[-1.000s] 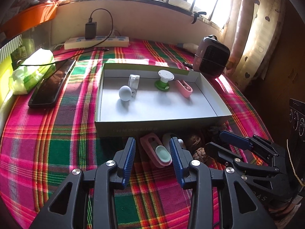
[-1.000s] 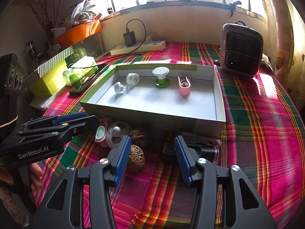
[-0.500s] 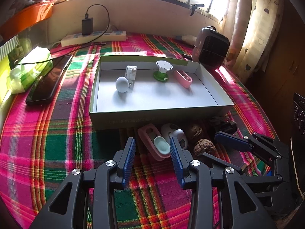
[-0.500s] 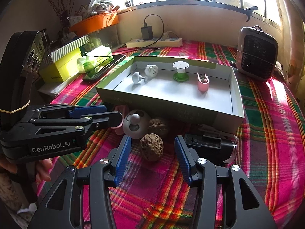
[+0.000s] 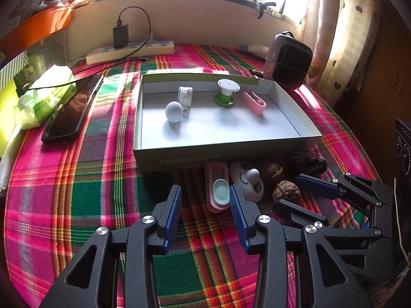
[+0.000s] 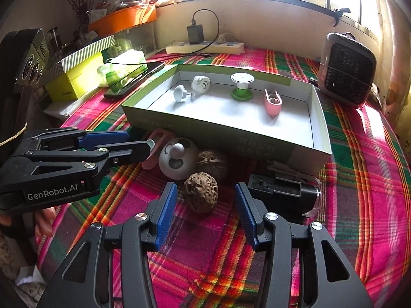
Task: Organize objects
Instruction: 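Grasp the pink holder with mint oval with the left tool while the right tool grasps a walnut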
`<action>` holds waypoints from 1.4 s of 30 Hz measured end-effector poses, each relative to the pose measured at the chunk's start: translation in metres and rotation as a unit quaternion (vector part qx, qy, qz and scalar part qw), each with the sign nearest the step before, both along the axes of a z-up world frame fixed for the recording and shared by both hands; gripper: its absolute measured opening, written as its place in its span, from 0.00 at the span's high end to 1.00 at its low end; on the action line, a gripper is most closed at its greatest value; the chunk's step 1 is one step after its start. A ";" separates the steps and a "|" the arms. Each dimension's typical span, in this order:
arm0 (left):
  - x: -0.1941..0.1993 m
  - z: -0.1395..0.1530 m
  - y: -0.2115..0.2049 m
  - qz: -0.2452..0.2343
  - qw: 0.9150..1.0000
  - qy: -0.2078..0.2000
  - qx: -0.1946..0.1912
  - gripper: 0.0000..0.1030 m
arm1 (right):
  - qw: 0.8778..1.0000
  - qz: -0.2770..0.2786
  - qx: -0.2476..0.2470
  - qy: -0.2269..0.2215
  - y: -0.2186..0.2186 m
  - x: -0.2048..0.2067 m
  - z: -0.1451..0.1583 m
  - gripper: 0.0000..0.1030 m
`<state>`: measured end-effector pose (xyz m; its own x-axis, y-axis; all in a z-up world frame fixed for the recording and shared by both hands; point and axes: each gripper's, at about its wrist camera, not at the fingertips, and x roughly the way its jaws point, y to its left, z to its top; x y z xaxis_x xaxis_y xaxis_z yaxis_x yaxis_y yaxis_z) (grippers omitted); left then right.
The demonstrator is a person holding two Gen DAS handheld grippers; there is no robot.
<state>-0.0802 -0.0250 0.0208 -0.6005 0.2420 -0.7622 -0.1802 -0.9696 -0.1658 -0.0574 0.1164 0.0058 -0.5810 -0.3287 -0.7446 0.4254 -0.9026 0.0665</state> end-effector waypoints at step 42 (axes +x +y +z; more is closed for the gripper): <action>-0.021 -0.013 0.010 -0.018 0.999 -0.008 -0.049 0.64 | 1.000 -0.015 -0.010 -0.004 0.007 0.007 0.000 0.71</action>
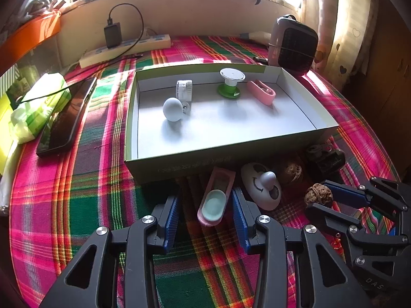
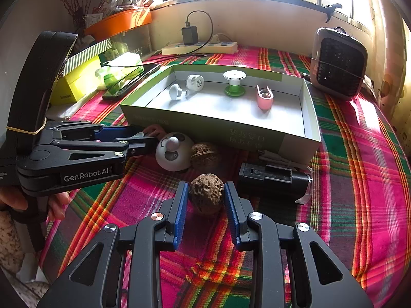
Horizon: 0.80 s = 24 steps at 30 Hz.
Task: Organize objects
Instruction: 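Grasp the pink holder with mint oval with the left tool while the right tool grasps a walnut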
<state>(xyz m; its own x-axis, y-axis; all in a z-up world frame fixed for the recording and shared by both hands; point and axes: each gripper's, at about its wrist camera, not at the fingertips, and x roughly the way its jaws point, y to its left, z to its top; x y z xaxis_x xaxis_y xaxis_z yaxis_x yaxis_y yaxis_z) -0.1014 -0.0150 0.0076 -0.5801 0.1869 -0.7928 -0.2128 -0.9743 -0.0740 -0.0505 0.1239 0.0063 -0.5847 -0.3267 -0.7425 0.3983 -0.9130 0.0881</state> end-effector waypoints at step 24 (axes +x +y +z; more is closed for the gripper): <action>-0.001 0.000 -0.004 0.020 1.000 0.009 -0.005 0.81 | 1.000 -0.001 -0.003 -0.001 0.001 0.000 0.000 0.71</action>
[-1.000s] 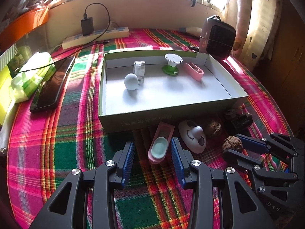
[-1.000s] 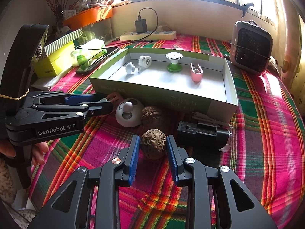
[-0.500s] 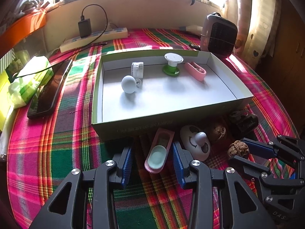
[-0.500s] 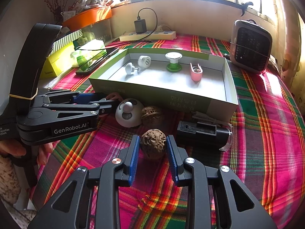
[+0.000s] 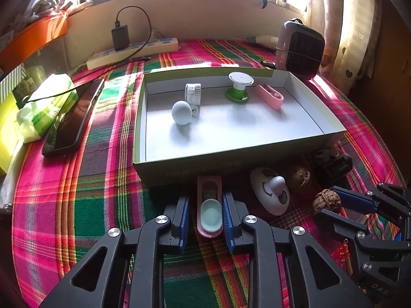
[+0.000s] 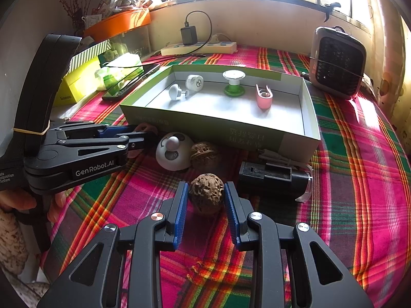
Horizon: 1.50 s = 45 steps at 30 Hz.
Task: Organize objects
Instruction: 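Grasp the pink holder with mint oval with the left tool while the right tool grasps a walnut, then lift and carry the pink holder into the box while the right tool carries the walnut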
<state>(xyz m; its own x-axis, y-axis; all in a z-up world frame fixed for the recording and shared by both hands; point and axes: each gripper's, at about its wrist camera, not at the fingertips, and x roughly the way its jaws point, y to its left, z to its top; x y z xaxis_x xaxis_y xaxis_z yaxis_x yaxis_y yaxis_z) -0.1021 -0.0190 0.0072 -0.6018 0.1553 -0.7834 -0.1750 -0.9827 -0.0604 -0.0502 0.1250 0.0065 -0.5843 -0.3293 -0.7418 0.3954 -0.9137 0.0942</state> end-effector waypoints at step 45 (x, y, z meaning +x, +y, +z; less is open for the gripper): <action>0.005 0.032 -0.004 0.000 0.999 0.027 0.030 0.85 | 0.999 0.001 -0.025 0.021 0.004 -0.002 0.025 0.71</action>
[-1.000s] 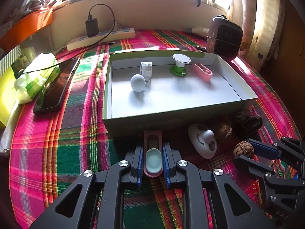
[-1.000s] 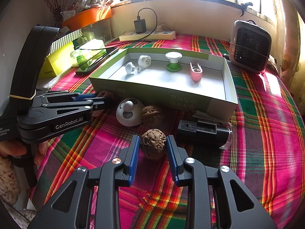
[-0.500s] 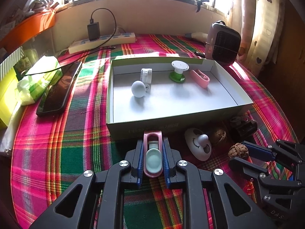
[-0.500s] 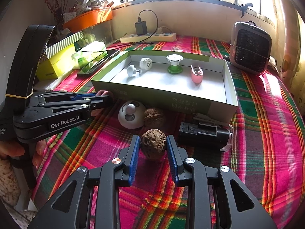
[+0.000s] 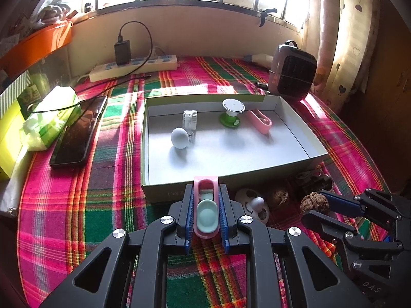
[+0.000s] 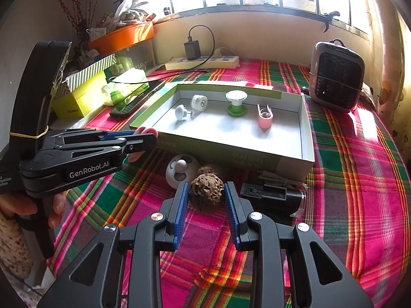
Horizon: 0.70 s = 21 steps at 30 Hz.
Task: Organize objects
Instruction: 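Lift and carry the pink holder into the box while the right tool carries the walnut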
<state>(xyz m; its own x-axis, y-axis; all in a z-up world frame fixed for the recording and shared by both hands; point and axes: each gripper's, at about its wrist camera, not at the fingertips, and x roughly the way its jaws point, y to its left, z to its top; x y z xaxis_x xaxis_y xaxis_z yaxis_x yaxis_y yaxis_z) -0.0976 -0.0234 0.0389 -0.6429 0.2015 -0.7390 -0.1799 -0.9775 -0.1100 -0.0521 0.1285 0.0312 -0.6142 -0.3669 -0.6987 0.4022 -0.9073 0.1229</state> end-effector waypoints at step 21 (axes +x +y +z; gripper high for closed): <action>-0.039 0.010 0.017 -0.011 1.000 0.003 0.007 0.85 | 0.999 -0.041 0.010 0.019 0.016 -0.050 0.018 0.71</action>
